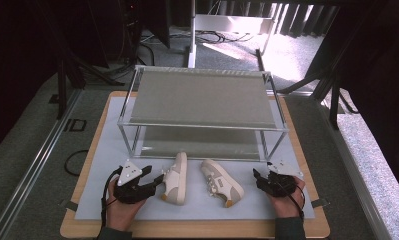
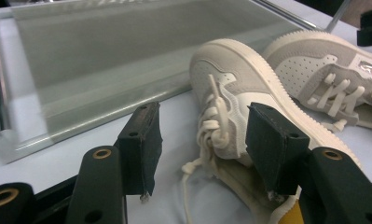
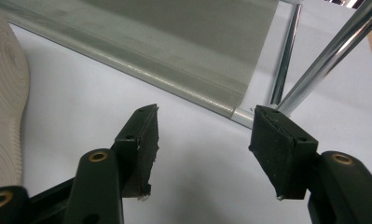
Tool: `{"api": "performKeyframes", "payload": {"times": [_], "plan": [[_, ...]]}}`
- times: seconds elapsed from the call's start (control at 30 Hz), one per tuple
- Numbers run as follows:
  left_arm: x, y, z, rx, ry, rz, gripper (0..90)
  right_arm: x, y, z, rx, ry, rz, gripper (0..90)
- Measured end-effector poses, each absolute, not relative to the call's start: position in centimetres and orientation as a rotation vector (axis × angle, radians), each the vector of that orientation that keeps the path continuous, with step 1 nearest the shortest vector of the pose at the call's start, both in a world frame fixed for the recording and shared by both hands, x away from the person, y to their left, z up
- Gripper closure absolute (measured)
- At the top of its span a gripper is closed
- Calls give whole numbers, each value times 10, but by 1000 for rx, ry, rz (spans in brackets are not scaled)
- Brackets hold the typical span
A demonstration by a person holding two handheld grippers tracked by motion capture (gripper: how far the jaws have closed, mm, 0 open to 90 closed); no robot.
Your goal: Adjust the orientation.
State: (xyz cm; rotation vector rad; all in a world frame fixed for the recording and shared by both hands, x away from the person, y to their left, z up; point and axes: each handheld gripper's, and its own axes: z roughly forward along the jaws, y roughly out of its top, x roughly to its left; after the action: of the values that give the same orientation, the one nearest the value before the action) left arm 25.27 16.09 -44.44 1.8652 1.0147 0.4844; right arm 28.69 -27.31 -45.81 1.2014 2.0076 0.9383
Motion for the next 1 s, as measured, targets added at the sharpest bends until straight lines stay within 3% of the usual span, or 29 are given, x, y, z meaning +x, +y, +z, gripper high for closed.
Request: {"api": "performKeyframes", "payload": {"times": [0.4,1.0], "plan": [[255,151,-446,1880,974,404,506,287,-275,-459,1210,2004,933,410],[262,122,-432,1921,885,385,486,286,-274,-458,1203,2004,933,411]]}}
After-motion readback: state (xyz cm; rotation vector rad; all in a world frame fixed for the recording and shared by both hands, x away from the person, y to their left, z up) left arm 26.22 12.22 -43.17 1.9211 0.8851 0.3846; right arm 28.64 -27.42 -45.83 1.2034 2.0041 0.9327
